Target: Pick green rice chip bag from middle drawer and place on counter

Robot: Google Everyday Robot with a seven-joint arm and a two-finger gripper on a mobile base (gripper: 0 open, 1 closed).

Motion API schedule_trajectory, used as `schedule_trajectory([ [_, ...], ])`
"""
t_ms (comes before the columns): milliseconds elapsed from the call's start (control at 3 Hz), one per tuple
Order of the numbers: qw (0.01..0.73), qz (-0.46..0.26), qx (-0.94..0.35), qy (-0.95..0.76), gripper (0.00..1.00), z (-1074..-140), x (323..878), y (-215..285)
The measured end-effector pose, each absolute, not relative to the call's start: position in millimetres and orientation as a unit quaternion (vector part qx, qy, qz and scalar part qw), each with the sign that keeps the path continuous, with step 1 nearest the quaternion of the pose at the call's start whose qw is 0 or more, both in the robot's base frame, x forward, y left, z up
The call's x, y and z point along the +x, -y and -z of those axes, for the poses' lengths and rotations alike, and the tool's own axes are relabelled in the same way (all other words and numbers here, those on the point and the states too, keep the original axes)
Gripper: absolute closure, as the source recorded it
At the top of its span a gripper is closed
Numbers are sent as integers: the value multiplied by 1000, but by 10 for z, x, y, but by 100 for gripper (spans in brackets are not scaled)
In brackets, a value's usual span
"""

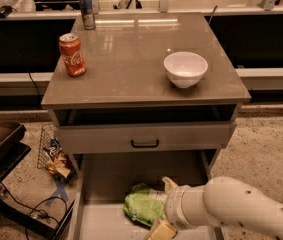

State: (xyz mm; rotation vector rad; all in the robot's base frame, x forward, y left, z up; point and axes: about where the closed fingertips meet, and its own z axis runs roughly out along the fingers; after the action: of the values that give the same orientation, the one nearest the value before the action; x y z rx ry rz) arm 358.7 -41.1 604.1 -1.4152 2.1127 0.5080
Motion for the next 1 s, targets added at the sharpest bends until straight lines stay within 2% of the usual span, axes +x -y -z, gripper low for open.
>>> schedule_trajectory([
  [667,281,-194,-549,-763,0,-4759,3972,106],
  [1000,280,-202,-543,-766,0,-4370,4155,125],
])
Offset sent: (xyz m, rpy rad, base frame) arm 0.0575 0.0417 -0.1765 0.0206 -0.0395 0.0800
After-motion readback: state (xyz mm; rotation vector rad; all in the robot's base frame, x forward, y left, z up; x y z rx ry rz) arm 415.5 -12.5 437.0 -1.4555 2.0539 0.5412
